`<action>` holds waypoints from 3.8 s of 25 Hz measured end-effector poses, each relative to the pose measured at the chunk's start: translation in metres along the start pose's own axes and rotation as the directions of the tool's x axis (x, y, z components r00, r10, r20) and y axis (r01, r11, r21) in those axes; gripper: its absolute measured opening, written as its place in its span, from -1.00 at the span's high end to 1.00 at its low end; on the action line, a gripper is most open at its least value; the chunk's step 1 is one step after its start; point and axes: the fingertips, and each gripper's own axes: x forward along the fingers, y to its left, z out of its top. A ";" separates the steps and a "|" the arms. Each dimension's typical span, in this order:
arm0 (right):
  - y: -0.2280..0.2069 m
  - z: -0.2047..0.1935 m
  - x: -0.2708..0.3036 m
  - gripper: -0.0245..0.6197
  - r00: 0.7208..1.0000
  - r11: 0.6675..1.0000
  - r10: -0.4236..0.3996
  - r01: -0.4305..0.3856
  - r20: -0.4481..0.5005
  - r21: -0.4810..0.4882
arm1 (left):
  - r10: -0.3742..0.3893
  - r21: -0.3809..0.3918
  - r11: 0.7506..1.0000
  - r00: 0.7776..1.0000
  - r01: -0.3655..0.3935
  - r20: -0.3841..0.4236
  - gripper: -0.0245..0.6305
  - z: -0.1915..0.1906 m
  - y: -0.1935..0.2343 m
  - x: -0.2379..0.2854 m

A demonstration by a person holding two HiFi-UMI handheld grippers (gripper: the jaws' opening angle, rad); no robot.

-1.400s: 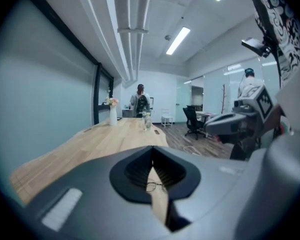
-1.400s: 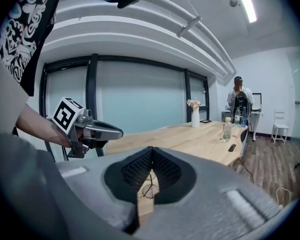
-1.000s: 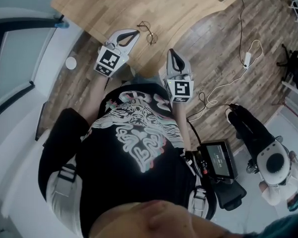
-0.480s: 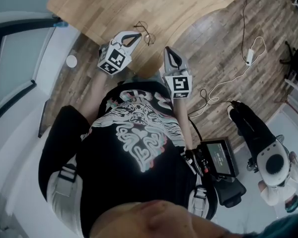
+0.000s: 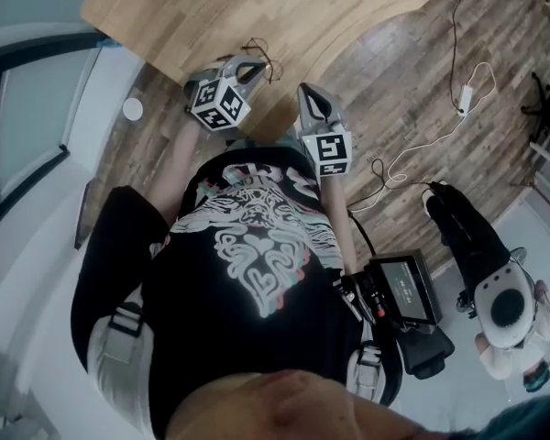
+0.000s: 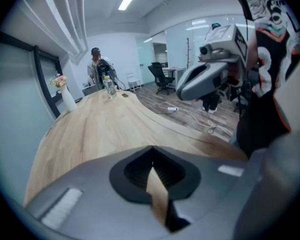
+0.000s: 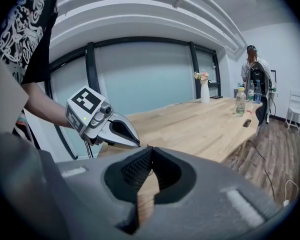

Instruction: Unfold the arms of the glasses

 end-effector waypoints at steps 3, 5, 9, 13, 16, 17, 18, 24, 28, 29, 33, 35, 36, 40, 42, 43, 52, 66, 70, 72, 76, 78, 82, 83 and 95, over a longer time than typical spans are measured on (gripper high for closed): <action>-0.002 -0.013 0.005 0.93 0.999 1.000 0.015 -0.016 -0.050 -0.017 | -0.017 0.026 1.000 0.999 0.018 -0.034 0.96 -0.006 -0.002 0.010; -0.004 -0.022 0.009 0.93 0.995 0.999 0.023 -0.027 -0.094 -0.041 | -0.027 0.039 0.999 0.998 0.029 -0.051 0.96 -0.009 -0.003 0.015; -0.006 -0.034 0.015 0.93 0.988 0.996 0.046 -0.057 -0.150 -0.072 | -0.041 0.058 0.997 0.996 0.046 -0.074 0.96 -0.015 -0.003 0.024; -0.006 -0.034 0.018 0.93 0.984 0.995 0.093 -0.095 -0.153 -0.008 | -0.054 0.073 0.996 0.995 0.060 -0.082 0.95 -0.016 0.000 0.028; -0.009 -0.036 0.024 0.93 0.982 0.993 0.119 -0.116 -0.147 0.030 | -0.089 0.086 0.992 0.992 0.097 -0.088 0.91 -0.016 0.003 0.036; -0.013 -0.037 0.027 0.93 0.983 0.991 0.125 -0.117 -0.136 0.065 | -0.105 0.098 0.989 0.990 0.114 -0.092 0.90 -0.017 0.004 0.041; -0.017 -0.038 0.029 0.93 0.984 0.988 0.128 -0.116 -0.122 0.103 | -0.121 0.118 0.984 0.988 0.132 -0.100 0.88 -0.018 0.004 0.045; -0.020 -0.040 0.026 0.93 0.986 0.981 0.134 -0.119 -0.098 0.152 | -0.224 0.250 0.930 0.955 0.269 -0.194 0.82 -0.027 -0.012 0.049; -0.031 -0.046 0.025 0.93 0.988 0.980 0.126 -0.109 -0.093 0.167 | -0.291 0.334 0.863 0.913 0.380 -0.287 0.82 -0.036 -0.018 0.055; -0.033 -0.048 0.025 0.93 0.987 0.980 0.124 -0.107 -0.098 0.168 | -0.303 0.353 0.844 0.903 0.403 -0.306 0.82 -0.038 -0.019 0.056; -0.034 -0.053 0.024 0.92 0.986 0.980 0.124 -0.103 -0.114 0.168 | -0.323 0.418 0.781 0.873 0.464 -0.365 0.82 -0.040 -0.019 0.058; -0.033 -0.054 0.023 0.93 0.985 0.980 0.125 -0.103 -0.120 0.173 | -0.318 0.447 0.750 0.859 0.487 -0.402 0.82 -0.042 -0.018 0.061; -0.032 -0.054 0.023 0.93 0.985 0.979 0.126 -0.104 -0.121 0.175 | -0.315 0.458 0.734 0.849 0.501 -0.424 0.82 -0.043 -0.018 0.062; -0.032 -0.052 0.025 0.93 0.986 0.978 0.124 -0.102 -0.114 0.181 | -0.323 0.471 0.677 0.804 0.565 -0.500 0.82 -0.040 -0.018 0.067; -0.033 -0.052 0.025 0.93 0.986 0.977 0.124 -0.102 -0.111 0.185 | -0.319 0.487 0.650 0.792 0.583 -0.521 0.82 -0.035 -0.019 0.070; -0.033 -0.052 0.025 0.93 0.986 0.977 0.124 -0.102 -0.110 0.187 | -0.317 0.499 0.634 0.787 0.591 -0.529 0.82 -0.033 -0.021 0.071; -0.039 -0.054 0.024 0.92 0.986 0.984 0.103 -0.082 -0.130 0.160 | -0.385 0.449 0.600 0.731 0.662 -0.563 0.95 -0.030 -0.034 0.074; -0.014 -0.076 0.048 0.93 0.923 0.939 0.163 -0.254 -0.350 -0.230 | -0.475 0.273 0.780 0.817 0.563 -0.327 0.95 -0.003 -0.042 0.039; -0.010 -0.073 0.051 0.92 0.910 0.906 0.182 -0.302 -0.373 -0.296 | -0.492 0.232 0.798 0.825 0.555 -0.279 0.95 -0.001 -0.045 0.033; -0.006 -0.075 0.051 0.92 0.898 0.879 0.191 -0.336 -0.396 -0.339 | -0.501 0.216 0.805 0.828 0.553 -0.253 0.95 0.000 -0.046 0.030; 0.000 -0.086 0.052 0.92 0.865 0.822 0.203 -0.405 -0.460 -0.399 | -0.515 0.160 0.830 0.844 0.534 -0.148 0.95 0.010 -0.044 0.023; 0.003 -0.089 0.052 0.92 0.852 0.801 0.206 -0.429 -0.482 -0.417 | -0.516 0.127 0.844 0.854 0.521 -0.072 0.95 0.019 -0.040 0.018; 0.007 -0.085 0.055 0.92 0.855 0.793 0.206 -0.431 -0.476 -0.431 | -0.519 0.104 0.852 0.853 0.513 0.044 0.95 0.029 -0.038 0.008; 0.007 -0.083 0.056 0.92 0.858 0.791 0.204 -0.429 -0.471 -0.437 | -0.520 0.108 0.852 0.852 0.512 0.061 0.95 0.030 -0.039 0.007; 0.021 -0.080 0.073 0.75 0.793 0.661 0.196 -0.541 -0.577 -0.520 | -0.500 0.131 0.865 0.855 0.485 0.140 0.95 0.035 -0.045 -0.005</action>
